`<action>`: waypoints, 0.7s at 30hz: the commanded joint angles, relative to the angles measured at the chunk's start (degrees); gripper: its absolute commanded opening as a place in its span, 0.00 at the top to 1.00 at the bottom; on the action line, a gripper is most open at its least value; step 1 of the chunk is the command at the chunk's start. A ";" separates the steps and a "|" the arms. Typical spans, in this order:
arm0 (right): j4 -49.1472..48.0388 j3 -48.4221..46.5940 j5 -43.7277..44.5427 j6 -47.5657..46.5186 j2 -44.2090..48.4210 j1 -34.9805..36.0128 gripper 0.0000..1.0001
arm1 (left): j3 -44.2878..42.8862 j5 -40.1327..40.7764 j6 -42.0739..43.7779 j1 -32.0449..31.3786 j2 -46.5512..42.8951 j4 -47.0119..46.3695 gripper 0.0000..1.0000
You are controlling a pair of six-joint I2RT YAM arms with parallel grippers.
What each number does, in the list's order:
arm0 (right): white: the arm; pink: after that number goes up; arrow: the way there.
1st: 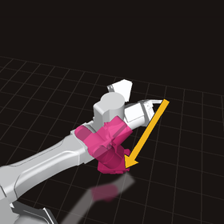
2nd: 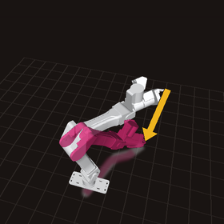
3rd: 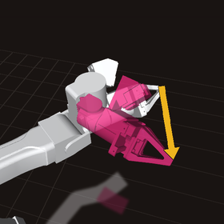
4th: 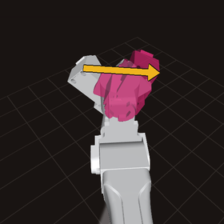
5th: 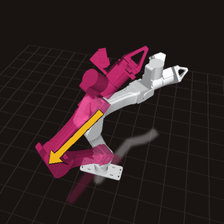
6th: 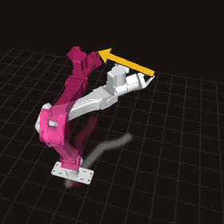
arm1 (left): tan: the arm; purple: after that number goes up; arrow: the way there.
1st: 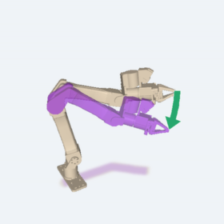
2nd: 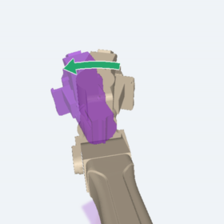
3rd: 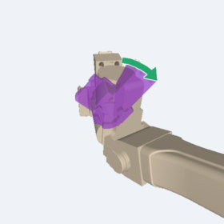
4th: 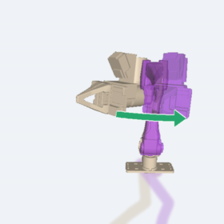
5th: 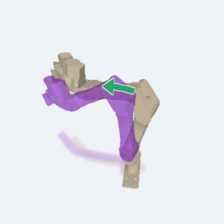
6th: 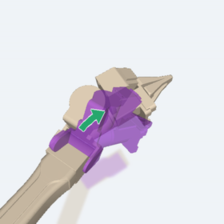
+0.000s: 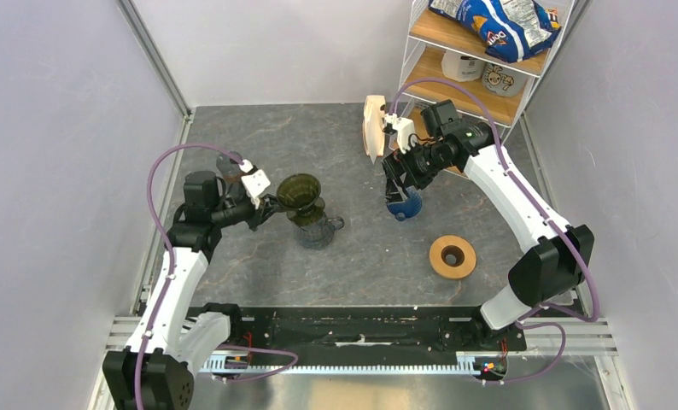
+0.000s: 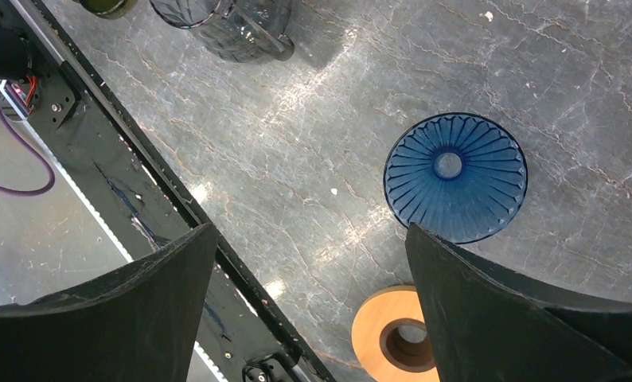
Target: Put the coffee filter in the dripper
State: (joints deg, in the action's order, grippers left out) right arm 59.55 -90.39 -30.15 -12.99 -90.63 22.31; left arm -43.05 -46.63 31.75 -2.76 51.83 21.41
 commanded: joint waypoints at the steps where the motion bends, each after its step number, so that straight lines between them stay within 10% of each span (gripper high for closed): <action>1: -1.67 -1.85 -1.14 0.69 0.24 0.37 0.03 | 0.71 -0.07 3.05 -0.98 -1.42 -0.67 0.98; 21: -0.73 -0.50 -0.70 -0.19 1.84 0.42 0.03 | 8.41 9.10 2.22 -7.08 -1.16 -12.46 0.98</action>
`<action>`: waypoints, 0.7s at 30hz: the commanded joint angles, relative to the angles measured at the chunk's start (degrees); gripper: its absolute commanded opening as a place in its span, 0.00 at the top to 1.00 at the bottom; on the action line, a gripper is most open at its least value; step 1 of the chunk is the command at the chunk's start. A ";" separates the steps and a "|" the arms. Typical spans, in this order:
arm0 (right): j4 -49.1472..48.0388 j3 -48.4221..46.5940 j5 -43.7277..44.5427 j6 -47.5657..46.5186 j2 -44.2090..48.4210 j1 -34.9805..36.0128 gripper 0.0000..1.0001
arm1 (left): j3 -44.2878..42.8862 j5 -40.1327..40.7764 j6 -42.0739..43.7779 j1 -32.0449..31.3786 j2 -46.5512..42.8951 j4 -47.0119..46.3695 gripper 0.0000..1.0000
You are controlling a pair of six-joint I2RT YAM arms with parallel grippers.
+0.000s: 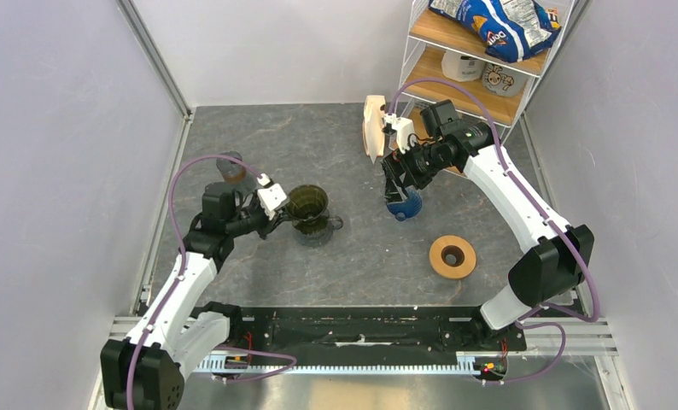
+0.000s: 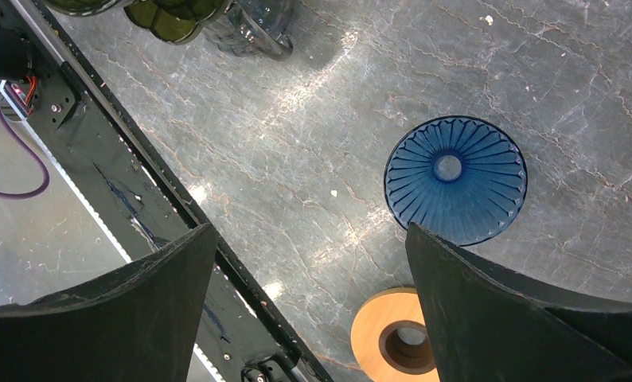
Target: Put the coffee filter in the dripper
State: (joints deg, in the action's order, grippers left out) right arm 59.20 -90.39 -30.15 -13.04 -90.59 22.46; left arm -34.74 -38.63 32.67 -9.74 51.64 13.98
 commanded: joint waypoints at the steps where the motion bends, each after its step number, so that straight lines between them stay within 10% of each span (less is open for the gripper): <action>1: -0.38 -0.45 -0.70 -0.19 1.75 0.30 0.03 | 0.26 1.10 1.37 -0.11 -1.29 -5.25 0.98; 21: 0.09 0.04 -0.26 -0.76 2.06 0.27 0.03 | 0.89 0.84 2.67 -0.11 -0.60 -6.59 0.98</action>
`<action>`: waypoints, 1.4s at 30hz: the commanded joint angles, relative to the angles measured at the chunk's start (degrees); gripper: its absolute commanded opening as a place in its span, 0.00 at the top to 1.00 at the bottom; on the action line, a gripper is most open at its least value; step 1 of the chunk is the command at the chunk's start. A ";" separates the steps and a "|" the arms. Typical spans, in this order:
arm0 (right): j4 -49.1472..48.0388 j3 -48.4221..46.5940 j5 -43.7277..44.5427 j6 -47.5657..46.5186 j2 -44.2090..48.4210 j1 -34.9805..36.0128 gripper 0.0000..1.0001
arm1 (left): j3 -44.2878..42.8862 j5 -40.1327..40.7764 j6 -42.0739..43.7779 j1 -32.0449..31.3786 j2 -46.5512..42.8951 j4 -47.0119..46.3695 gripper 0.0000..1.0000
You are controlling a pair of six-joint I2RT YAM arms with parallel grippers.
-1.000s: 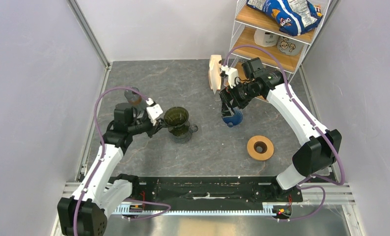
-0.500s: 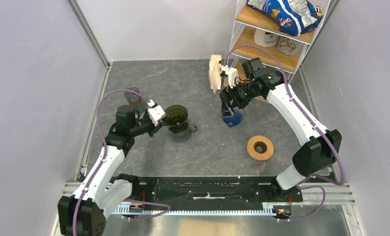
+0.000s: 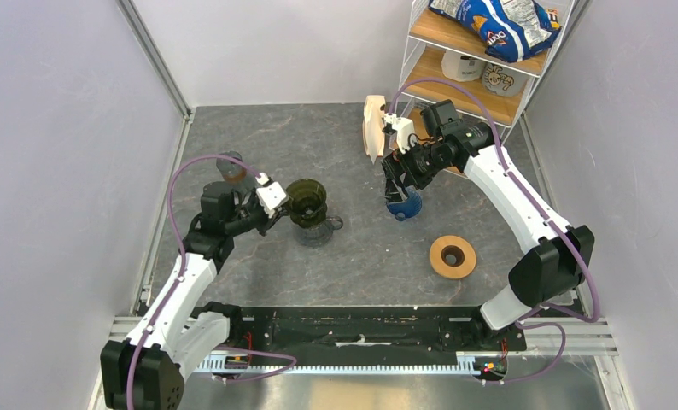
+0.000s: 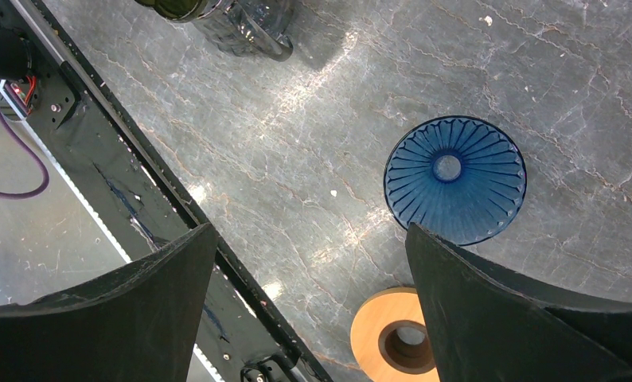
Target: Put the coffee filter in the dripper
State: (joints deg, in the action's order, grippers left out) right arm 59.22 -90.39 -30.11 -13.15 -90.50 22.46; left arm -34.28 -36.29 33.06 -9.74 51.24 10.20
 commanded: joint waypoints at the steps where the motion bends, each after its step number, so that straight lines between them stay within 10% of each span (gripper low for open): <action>1: 0.14 0.04 -0.30 -0.65 1.94 0.24 0.03 | 0.45 -1.56 2.40 -0.11 -0.03 -2.69 0.98; 18: 0.50 0.30 0.05 -0.88 2.43 0.30 0.03 | 1.41 -2.37 5.37 -0.59 0.94 -0.55 0.98; 42: 0.52 -0.29 0.12 -0.83 1.81 0.29 0.03 | 0.86 -0.58 3.46 -0.72 1.27 0.88 0.60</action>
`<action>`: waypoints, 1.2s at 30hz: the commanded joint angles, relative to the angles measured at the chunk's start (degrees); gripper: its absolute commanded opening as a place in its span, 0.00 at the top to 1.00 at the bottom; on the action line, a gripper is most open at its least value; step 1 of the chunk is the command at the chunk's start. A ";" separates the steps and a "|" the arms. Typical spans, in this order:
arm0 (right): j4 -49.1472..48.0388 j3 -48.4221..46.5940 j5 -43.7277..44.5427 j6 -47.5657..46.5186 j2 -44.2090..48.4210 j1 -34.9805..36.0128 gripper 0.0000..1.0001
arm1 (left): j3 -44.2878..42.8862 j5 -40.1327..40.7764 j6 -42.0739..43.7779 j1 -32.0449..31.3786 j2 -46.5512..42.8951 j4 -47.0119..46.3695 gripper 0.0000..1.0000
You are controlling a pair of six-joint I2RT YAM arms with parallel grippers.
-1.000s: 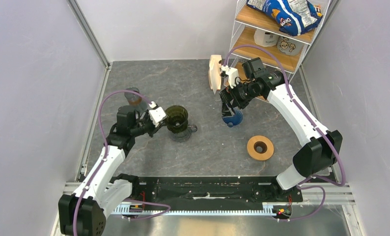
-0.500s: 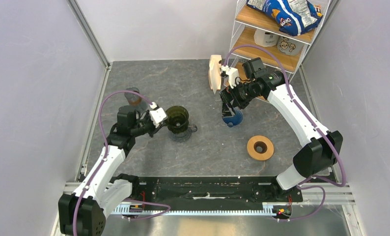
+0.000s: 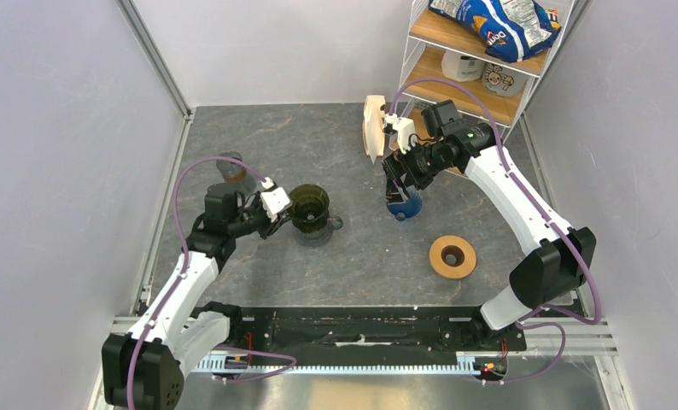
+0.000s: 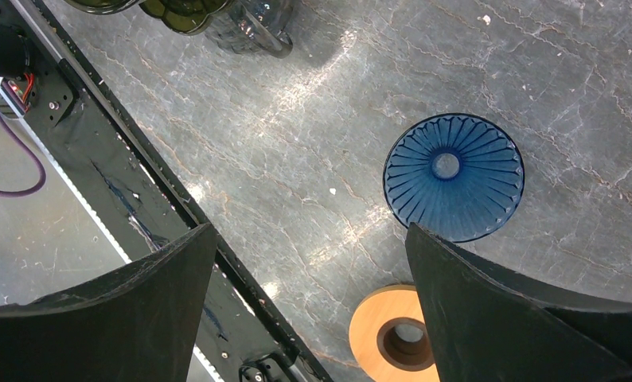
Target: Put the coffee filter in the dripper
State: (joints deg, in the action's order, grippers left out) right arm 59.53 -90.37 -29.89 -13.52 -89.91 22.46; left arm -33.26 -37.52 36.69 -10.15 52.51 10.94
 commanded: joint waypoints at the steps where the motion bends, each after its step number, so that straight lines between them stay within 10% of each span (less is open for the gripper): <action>1: 0.20 -0.38 -0.14 -0.46 1.22 0.29 0.03 | -0.15 0.75 -0.26 -0.30 -0.25 0.18 0.56; 9: 0.45 -0.69 -0.34 -0.63 0.96 0.23 0.03 | -1.94 -0.26 0.86 0.13 -1.95 3.93 0.47; 36: 0.84 -0.34 -0.83 -1.07 1.25 0.24 0.03 | -5.39 -1.33 -1.45 0.48 0.68 5.29 0.81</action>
State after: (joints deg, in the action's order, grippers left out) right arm 60.12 -90.37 -29.93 -13.58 -89.91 22.46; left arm -35.05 -37.63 36.60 -9.98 53.47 15.38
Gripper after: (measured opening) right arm 0.969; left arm 0.253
